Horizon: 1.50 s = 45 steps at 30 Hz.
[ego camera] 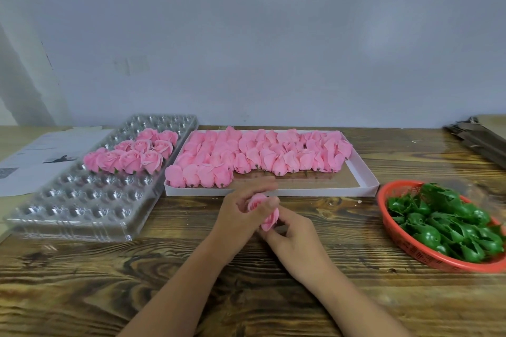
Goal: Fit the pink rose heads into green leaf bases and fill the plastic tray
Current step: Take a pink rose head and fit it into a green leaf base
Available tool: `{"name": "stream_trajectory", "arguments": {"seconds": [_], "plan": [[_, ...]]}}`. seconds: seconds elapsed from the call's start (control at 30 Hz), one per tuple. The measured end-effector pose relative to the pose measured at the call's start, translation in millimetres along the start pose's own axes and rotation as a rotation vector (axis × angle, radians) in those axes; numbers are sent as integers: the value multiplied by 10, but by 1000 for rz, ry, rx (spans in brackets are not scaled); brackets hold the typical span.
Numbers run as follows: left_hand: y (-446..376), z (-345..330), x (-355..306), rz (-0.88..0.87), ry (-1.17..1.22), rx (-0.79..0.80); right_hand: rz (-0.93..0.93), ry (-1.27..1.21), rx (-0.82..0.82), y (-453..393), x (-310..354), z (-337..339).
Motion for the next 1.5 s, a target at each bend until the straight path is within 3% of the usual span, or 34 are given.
{"name": "stream_trajectory", "arguments": {"seconds": [0.33,0.5,0.6,0.83,1.23,1.37,1.5], "plan": [[6,-88,159,101,-67,110,-21,-43,-19,12,-34,30],[21,-117,288,206,64,157,-93,-199,-174,-40,-156,142],[26,-141,286,201,21,176,-137,-217,-223,-52,-222,170],[-6,-12,226,127,31,34,-120,-98,-203,-42,-233,165],[12,108,245,144,-194,9,-97,55,-83,-51,-209,75],[-37,493,20,139,-232,-127,-214,67,-53,-64,-338,38],[-77,1269,-333,110,-351,-333,-212,92,-68,-57,-344,64]]}}
Point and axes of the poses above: each hand's wrist, its own y-axis away from the middle knuckle, its own z-axis out of the back of the hand, x = y × z, the point moved 8 cm from there along -y, towards the middle knuckle, and after that the axes turned 5 degrees about y, right-handed, at the moved point
